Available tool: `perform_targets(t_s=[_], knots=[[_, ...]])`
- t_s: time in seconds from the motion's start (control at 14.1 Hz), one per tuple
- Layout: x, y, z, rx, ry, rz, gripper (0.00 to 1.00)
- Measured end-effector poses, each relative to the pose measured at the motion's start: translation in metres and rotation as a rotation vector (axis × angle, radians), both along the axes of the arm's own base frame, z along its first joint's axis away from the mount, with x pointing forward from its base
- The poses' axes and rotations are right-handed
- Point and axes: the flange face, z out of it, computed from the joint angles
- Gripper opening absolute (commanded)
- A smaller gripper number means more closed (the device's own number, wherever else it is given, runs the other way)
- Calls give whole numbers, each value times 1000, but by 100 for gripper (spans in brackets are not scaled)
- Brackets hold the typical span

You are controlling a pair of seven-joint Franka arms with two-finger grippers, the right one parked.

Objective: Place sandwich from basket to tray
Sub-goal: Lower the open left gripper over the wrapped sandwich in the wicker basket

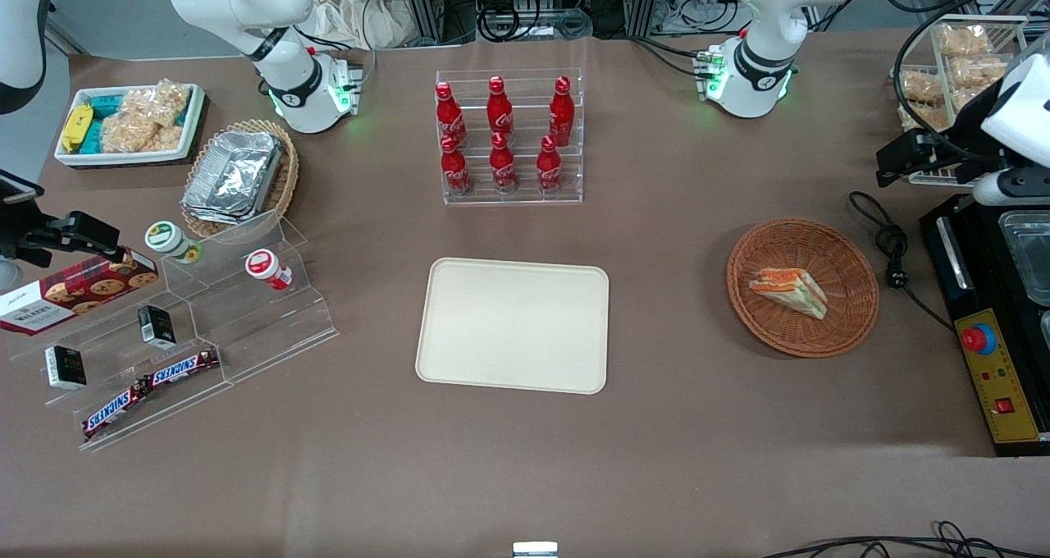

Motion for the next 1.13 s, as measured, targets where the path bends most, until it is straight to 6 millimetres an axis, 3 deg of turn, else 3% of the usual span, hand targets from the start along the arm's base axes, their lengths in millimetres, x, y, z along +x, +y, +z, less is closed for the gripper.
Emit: perform_targets(t_s=[0.35,0.57,0.78,1.13], knots=[[-2,6,-3,5,30,85,100],[3,12,-19,11,64,181,100],[8,20,-68,21,103,266,100],[6,44,-173,25,80,485,100]])
